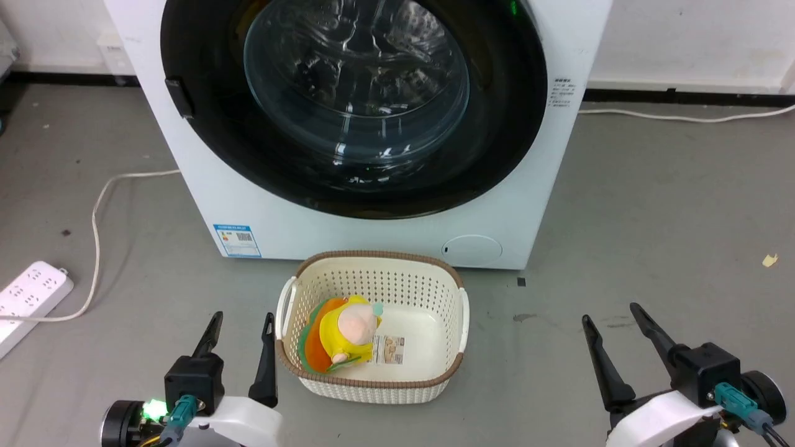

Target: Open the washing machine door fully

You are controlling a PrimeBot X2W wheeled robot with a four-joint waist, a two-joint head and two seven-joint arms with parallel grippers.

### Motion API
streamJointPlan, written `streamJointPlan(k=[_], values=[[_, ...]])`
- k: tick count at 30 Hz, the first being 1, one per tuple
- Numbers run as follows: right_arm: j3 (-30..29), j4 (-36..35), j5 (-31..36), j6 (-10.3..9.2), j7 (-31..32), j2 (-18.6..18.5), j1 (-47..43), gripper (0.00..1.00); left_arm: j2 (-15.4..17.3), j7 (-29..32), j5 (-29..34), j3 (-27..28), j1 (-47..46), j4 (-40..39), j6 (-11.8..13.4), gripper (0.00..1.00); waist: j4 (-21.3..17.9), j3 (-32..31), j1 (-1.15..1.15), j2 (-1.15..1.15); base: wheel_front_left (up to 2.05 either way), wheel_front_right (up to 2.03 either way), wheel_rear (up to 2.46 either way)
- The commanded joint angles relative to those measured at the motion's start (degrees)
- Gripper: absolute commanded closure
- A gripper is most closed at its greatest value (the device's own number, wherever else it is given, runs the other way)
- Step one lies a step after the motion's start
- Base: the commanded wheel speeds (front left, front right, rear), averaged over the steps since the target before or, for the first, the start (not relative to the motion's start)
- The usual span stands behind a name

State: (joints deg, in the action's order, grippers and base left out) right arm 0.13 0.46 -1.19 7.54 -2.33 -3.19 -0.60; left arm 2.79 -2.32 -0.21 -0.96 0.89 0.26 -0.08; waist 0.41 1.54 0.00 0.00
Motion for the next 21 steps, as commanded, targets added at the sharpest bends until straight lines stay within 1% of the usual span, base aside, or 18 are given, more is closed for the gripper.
streamJointPlan(k=[1, 11, 21], values=[[-0.01, 0.14, -0.48, -0.01, -0.54, 0.06, 1.32, 0.00, 0.03, -0.53, -0.28, -0.04, -0.71, -0.06, 0.44, 0.00, 0.13, 0.37, 0.00, 0.00, 0.00, 0.00, 0.00], [0.35, 0.77, -1.62, -0.01, -1.73, -0.53, 5.11, 0.00, 0.03, -1.73, -0.46, -0.68, -2.07, -0.44, 0.58, 0.00, 0.79, 3.18, 0.00, 0.00, 0.00, 0.00, 0.00], [0.86, 2.78, -6.25, -0.02, -2.28, -2.45, 11.98, 0.00, 0.04, -2.92, -0.54, -1.33, -3.61, -0.67, 0.72, 0.00, 1.59, 5.98, 0.00, 0.00, 0.00, 0.00, 0.00]])
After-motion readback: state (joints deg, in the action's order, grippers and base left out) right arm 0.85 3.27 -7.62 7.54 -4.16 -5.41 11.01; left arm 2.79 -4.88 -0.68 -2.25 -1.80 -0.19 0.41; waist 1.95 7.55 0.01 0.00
